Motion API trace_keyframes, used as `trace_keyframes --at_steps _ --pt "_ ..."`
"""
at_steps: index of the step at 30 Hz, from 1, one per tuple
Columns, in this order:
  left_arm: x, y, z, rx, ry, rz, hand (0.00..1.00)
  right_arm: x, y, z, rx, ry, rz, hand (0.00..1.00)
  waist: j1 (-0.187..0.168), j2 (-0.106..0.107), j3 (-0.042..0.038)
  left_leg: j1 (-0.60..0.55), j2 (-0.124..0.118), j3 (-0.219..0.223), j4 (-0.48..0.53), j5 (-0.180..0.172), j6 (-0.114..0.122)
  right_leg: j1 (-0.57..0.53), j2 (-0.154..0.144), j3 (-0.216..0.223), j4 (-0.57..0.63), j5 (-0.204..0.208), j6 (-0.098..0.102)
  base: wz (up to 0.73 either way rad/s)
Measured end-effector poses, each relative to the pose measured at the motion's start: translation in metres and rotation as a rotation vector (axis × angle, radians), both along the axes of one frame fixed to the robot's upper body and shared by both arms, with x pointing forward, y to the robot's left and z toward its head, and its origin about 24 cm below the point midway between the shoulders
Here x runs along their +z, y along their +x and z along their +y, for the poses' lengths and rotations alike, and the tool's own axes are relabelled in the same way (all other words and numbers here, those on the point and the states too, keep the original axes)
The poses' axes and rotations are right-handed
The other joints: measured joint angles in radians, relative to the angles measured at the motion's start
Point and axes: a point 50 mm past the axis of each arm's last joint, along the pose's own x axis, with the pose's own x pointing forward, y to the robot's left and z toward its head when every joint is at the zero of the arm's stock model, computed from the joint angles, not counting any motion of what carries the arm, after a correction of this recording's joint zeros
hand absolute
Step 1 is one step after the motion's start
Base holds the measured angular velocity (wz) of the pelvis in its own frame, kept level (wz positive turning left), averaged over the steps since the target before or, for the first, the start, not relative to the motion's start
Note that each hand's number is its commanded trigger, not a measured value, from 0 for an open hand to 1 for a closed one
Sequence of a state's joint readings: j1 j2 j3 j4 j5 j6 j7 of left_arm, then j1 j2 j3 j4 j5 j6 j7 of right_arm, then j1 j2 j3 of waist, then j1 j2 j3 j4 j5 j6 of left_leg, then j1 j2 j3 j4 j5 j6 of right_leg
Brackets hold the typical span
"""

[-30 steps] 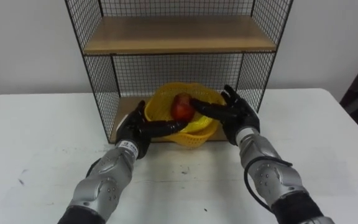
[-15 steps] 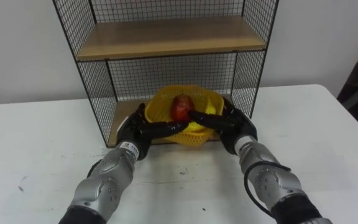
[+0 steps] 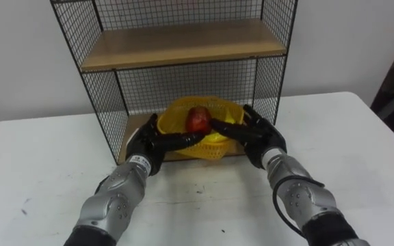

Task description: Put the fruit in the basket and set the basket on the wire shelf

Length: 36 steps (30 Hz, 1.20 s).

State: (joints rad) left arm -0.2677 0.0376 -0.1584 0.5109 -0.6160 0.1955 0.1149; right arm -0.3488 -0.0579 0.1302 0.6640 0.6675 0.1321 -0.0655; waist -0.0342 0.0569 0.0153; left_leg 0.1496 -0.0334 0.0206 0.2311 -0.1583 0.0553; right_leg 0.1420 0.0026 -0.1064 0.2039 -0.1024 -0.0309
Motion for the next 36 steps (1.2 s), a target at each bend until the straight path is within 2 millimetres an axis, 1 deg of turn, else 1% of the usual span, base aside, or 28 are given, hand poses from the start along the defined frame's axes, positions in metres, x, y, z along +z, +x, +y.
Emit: trace_keyframes --at_steps 6,10,14,19,26,29,31,33,36 --pt "0.000 0.000 0.003 -0.007 -0.004 0.001 0.00 0.001 0.001 -0.002 0.015 0.012 -0.013 0.00 -0.001 -0.004 -0.0021 0.000 0.000 0.000 -0.010 0.006 0.000 -0.007 0.000 0.000 -0.001 0.000 0.000 0.00" --pt "0.003 0.004 0.006 0.004 -0.011 0.000 0.00 0.004 0.003 -0.002 0.015 0.021 -0.013 0.00 0.000 -0.004 -0.0034 -0.004 0.000 0.000 -0.010 0.006 -0.001 -0.017 0.000 -0.001 0.000 0.000 -0.001 0.00" --pt "0.008 0.008 0.010 0.009 -0.004 -0.014 0.00 0.007 0.006 -0.002 0.034 -0.012 -0.022 0.00 -0.001 -0.005 -0.0037 -0.008 0.000 -0.001 -0.010 0.007 -0.001 -0.018 -0.001 -0.006 0.002 0.000 -0.002 0.00" --pt "0.011 0.012 0.020 0.044 -0.006 -0.022 0.00 0.008 0.007 -0.002 0.052 -0.039 -0.024 0.00 -0.002 -0.012 -0.0095 -0.018 0.000 -0.004 -0.010 0.007 -0.002 -0.027 0.000 -0.005 0.002 -0.001 -0.003 0.00" --pt "0.012 0.013 0.030 0.040 0.022 -0.024 0.00 0.010 0.010 -0.002 0.085 -0.108 -0.021 0.00 -0.002 -0.013 -0.0108 -0.023 -0.001 -0.004 -0.010 0.008 -0.002 -0.039 -0.001 -0.004 0.003 -0.001 -0.003 0.00" --pt "0.017 0.017 0.032 0.030 0.024 -0.037 0.00 0.021 0.019 -0.003 0.095 -0.109 -0.046 0.00 0.000 -0.013 -0.0110 -0.031 -0.002 -0.006 -0.010 0.011 0.002 -0.044 -0.001 -0.002 0.010 -0.001 -0.005 0.00" --pt "0.023 0.022 0.034 0.021 0.035 -0.049 0.00 0.032 0.028 -0.003 0.088 -0.101 -0.082 0.00 0.001 -0.014 -0.0109 -0.034 -0.003 -0.011 -0.010 0.012 0.003 -0.046 -0.003 -0.006 0.011 0.000 -0.009 0.06" --pt "0.028 0.027 0.036 0.017 0.042 -0.064 0.00 0.037 0.032 -0.004 0.085 -0.101 -0.098 0.00 0.008 -0.014 -0.0108 -0.034 -0.006 -0.019 -0.010 0.013 0.002 -0.045 -0.003 -0.007 0.011 0.000 -0.010 0.07" --pt "0.034 0.031 0.038 0.007 0.049 -0.083 0.00 0.039 0.033 -0.009 0.082 -0.107 -0.100 0.00 0.016 -0.014 -0.0108 -0.033 -0.007 -0.023 -0.009 0.013 0.002 -0.045 -0.003 -0.006 0.016 -0.004 -0.011 0.02"
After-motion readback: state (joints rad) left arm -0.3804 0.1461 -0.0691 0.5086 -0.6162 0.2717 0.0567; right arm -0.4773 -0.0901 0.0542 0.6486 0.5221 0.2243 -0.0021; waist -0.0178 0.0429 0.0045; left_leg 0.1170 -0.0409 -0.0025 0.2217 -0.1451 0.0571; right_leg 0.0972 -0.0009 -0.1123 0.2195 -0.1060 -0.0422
